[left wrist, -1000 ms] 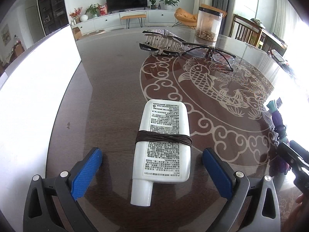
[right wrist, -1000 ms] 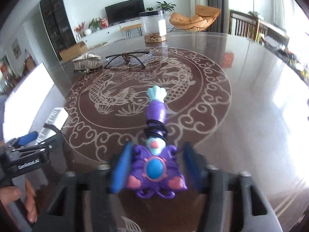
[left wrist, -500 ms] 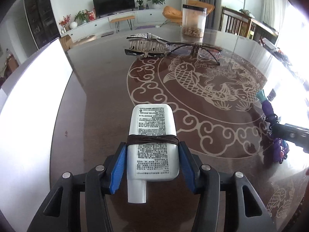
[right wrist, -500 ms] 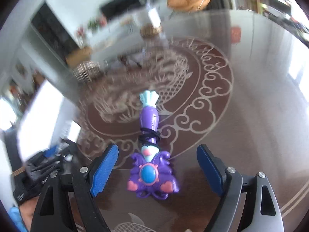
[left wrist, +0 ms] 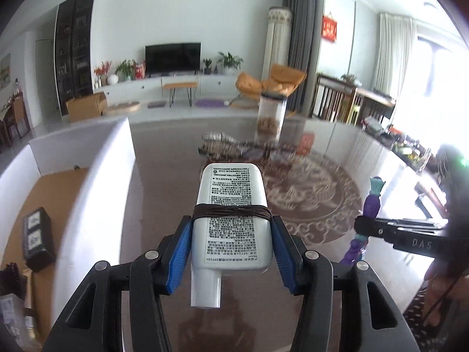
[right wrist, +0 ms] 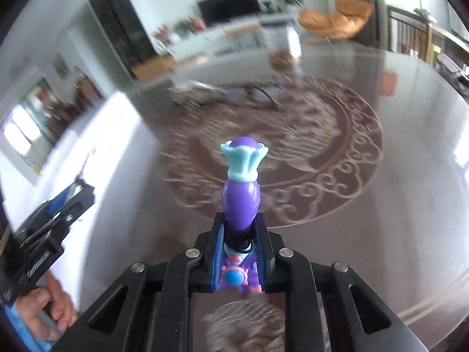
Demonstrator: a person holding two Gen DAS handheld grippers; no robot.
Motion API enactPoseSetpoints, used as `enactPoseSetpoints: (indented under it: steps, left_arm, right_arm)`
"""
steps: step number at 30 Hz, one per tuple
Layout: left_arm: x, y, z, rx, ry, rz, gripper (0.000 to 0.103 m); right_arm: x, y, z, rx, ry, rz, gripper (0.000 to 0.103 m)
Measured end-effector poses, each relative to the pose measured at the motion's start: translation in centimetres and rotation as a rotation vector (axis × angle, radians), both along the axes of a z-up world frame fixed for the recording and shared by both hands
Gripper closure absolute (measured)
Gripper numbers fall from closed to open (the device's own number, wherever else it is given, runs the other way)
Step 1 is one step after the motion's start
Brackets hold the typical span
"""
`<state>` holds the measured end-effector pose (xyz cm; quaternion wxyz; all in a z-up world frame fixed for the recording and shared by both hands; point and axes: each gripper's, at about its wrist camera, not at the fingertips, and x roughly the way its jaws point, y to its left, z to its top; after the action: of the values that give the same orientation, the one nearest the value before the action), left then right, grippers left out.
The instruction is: Organize objects
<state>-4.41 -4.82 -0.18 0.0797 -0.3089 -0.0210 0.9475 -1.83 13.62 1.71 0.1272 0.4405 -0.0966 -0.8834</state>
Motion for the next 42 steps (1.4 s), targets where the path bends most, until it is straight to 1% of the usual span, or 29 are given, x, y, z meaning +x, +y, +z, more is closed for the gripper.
enactPoseSetpoints:
  steps: [2, 5, 8, 10, 12, 14, 16, 17, 19, 21, 22, 23, 24, 25, 26, 27, 28, 29, 30, 31, 33, 36, 39, 42]
  left_arm:
    - [1.4, -1.1, 1.8, 0.023, 0.033, 0.003, 0.051]
    - [3.5, -3.7, 4.6, 0.051, 0.074, 0.024, 0.051]
    - [5.3, -7.6, 6.9, 0.055, 0.100, 0.082, 0.051]
    - [6.3, -11.0, 7.8, 0.038, 0.104, 0.155, 0.051]
    - [7.0, -14.3, 8.2, 0.017, 0.090, 0.240, 0.051]
    - [7.4, -18.0, 7.7, -0.005, 0.060, 0.330, 0.051]
    - [7.4, -21.3, 6.4, -0.026, -0.008, 0.410, 0.050]
    - [7.0, -22.6, 5.4, -0.037, -0.061, 0.437, 0.050]
    - [5.5, -24.7, 2.5, -0.100, -0.232, 0.497, 0.049]
    - [4.7, -26.2, -0.1, -0.131, -0.344, 0.559, 0.049]
    - [4.7, -26.9, -0.8, -0.129, -0.373, 0.584, 0.049]
    - [4.8, -27.3, -1.0, -0.118, -0.387, 0.599, 0.049]
    - [4.9, -27.5, -0.9, -0.099, -0.374, 0.606, 0.045]
    - [5.0, -27.3, -0.6, -0.089, -0.352, 0.611, 0.038]
    - [4.9, -27.3, -0.2, -0.093, -0.331, 0.617, 0.023]
    - [4.7, -26.9, 0.3, -0.108, -0.300, 0.621, 0.014]
    - [4.6, -26.4, 0.7, -0.127, -0.271, 0.619, 0.013]
    - [4.2, -25.8, 1.1, -0.141, -0.253, 0.609, 0.012]
    - [3.6, -24.7, 1.5, -0.149, -0.238, 0.585, 0.012]
    - [2.3, -23.9, 1.2, -0.149, -0.230, 0.566, 0.012]
    - [1.4, -21.7, 1.9, -0.128, -0.204, 0.509, 0.012]
    - [0.9, -17.2, 2.8, -0.090, -0.163, 0.402, 0.012]
    - [-0.1, -12.2, 2.9, -0.062, -0.154, 0.281, 0.012]
    - [-1.0, -6.9, 3.3, -0.072, -0.155, 0.165, 0.012]
  right_arm:
    - [1.1, -1.0, 1.8, -0.059, 0.037, 0.024, 0.084]
    - [1.8, -3.4, 5.1, -0.112, 0.090, 0.075, 0.084]
    - [2.0, -7.0, 8.8, -0.157, 0.148, 0.160, 0.084]
    - [2.4, -10.3, 11.2, -0.210, 0.170, 0.242, 0.084]
    - [2.3, -13.6, 12.5, -0.253, 0.165, 0.327, 0.084]
    - [2.1, -17.8, 13.2, -0.291, 0.139, 0.429, 0.084]
    - [1.5, -21.9, 12.9, -0.310, 0.090, 0.510, 0.084]
    - [1.0, -24.1, 12.2, -0.312, 0.059, 0.544, 0.084]
    - [-0.3, -28.6, 9.8, -0.303, -0.040, 0.610, 0.082]
    - [-1.2, -31.7, 7.1, -0.275, -0.129, 0.632, 0.071]
    - [-1.4, -32.7, 6.1, -0.256, -0.158, 0.633, 0.055]
    - [-1.6, -33.0, 5.2, -0.241, -0.171, 0.621, 0.046]
    - [-1.5, -32.6, 4.9, -0.242, -0.164, 0.603, 0.045]
    - [-1.2, -31.7, 4.9, -0.255, -0.143, 0.591, 0.041]
    - [-0.9, -30.4, 5.1, -0.261, -0.112, 0.580, 0.032]
    - [-0.8, -28.9, 5.4, -0.246, -0.072, 0.551, 0.026]
    - [-0.6, -27.2, 5.7, -0.227, -0.032, 0.514, 0.016]
    - [-0.6, -24.5, 6.0, -0.206, 0.023, 0.456, 0.009]
    - [-0.7, -22.7, 6.0, -0.195, 0.055, 0.417, 0.007]
    - [-0.6, -20.5, 5.9, -0.172, 0.091, 0.366, 0.005]
    - [-0.7, -15.7, 4.9, -0.069, 0.146, 0.232, 0.005]
    - [-1.6, -9.3, 1.7, 0.135, 0.142, 0.039, 0.005]
    - [-2.0, -3.8, -0.8, 0.310, 0.120, -0.107, 0.005]
    - [-2.2, -0.3, -2.3, 0.382, 0.091, -0.193, 0.005]
